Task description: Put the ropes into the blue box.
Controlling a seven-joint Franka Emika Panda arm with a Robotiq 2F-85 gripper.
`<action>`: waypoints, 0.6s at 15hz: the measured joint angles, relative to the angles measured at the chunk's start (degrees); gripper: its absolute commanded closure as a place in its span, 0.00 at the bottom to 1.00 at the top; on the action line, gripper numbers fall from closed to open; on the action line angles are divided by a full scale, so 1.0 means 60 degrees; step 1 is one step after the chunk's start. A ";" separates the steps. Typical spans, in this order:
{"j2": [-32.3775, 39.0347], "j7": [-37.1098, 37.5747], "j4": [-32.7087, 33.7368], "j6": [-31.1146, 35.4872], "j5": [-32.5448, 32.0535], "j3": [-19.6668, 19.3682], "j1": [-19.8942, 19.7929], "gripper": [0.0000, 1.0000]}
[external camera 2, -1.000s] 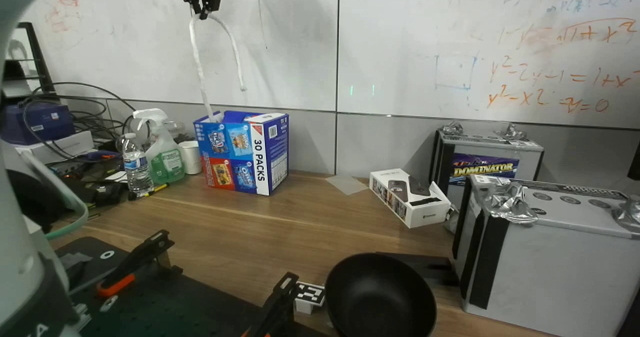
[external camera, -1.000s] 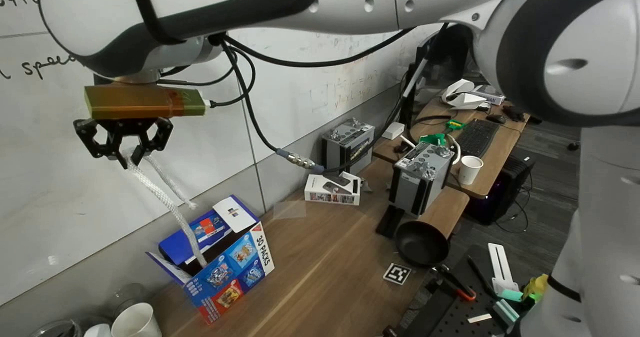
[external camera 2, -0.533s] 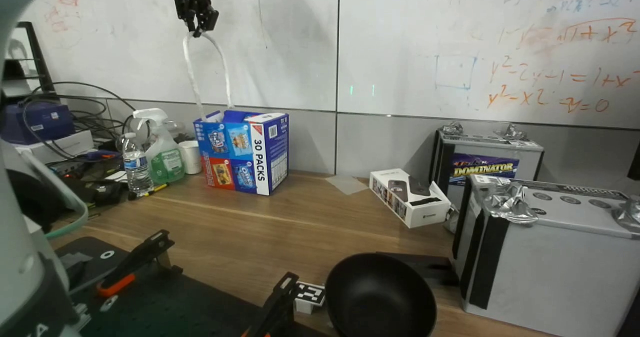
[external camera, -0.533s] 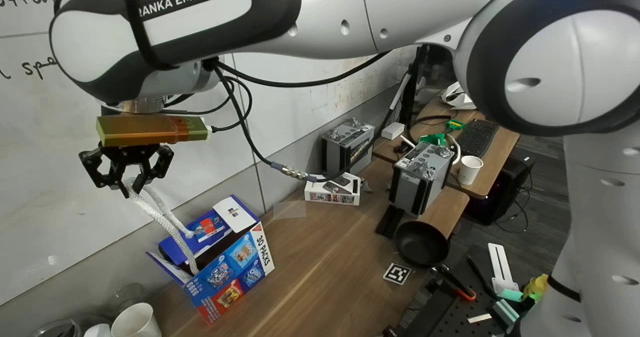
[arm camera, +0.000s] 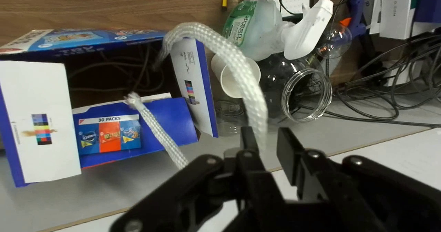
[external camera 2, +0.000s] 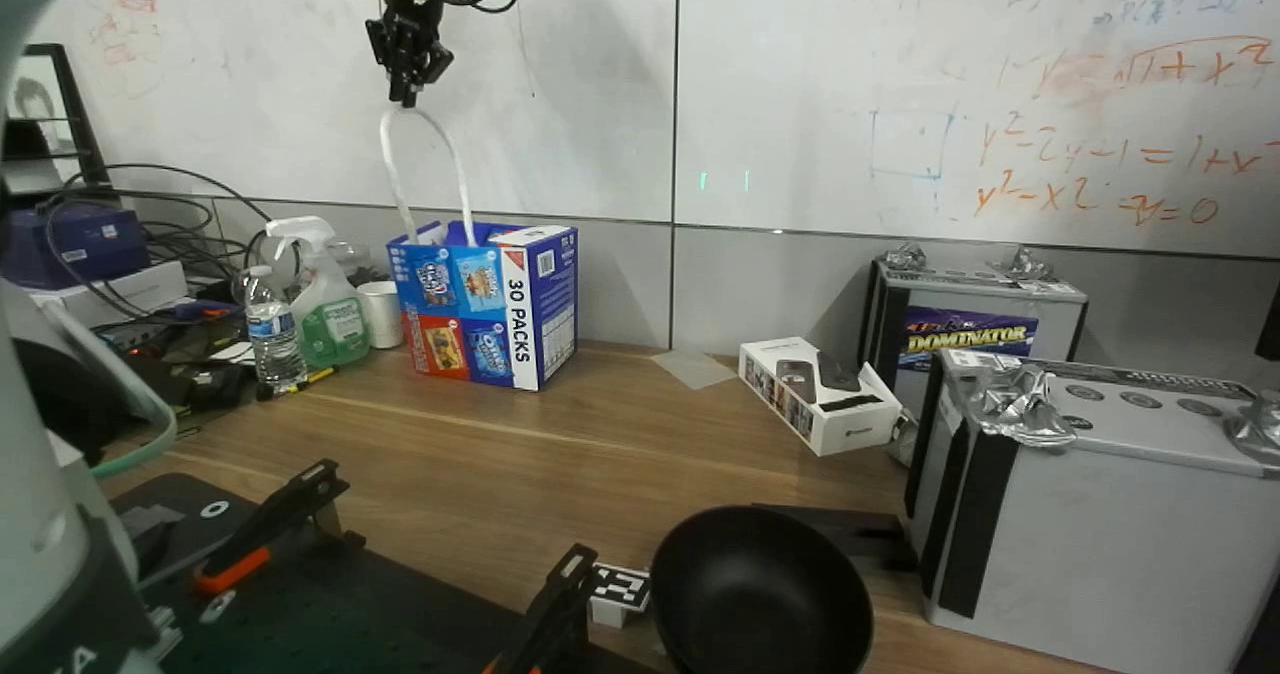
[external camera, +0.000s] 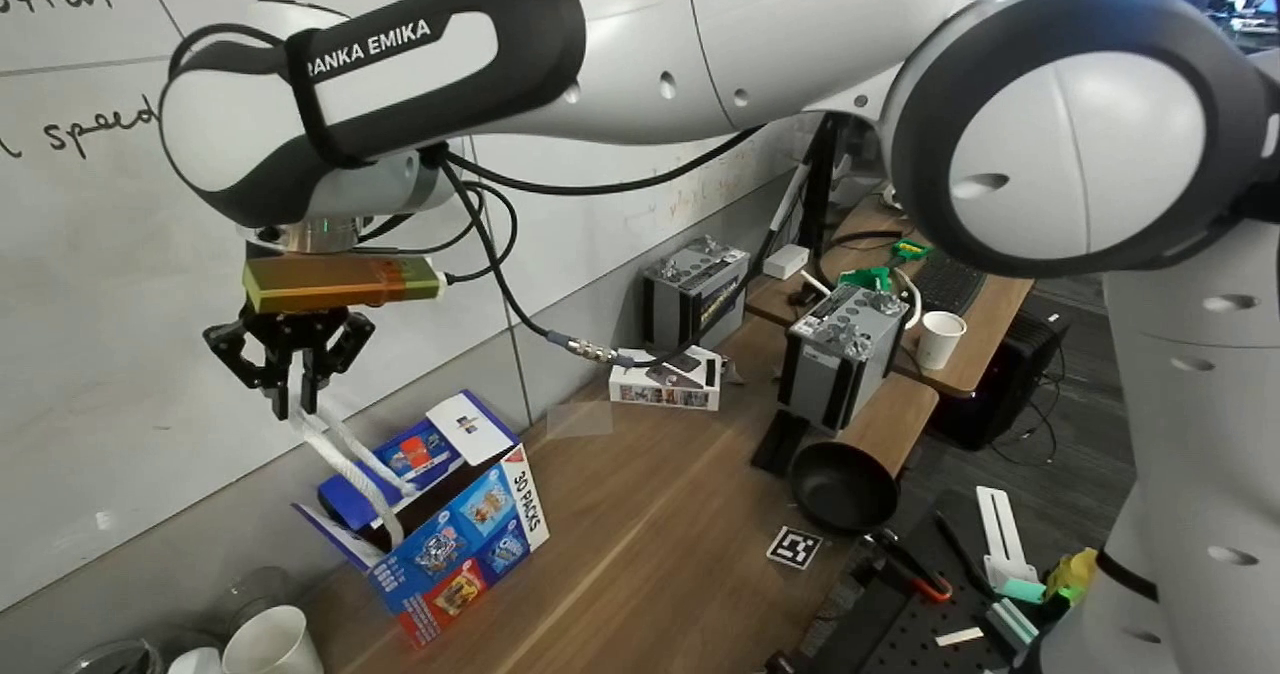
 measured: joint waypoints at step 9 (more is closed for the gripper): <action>-0.0355 -0.0044 -0.0081 -0.1949 -0.0220 -0.0209 -0.0168 0.00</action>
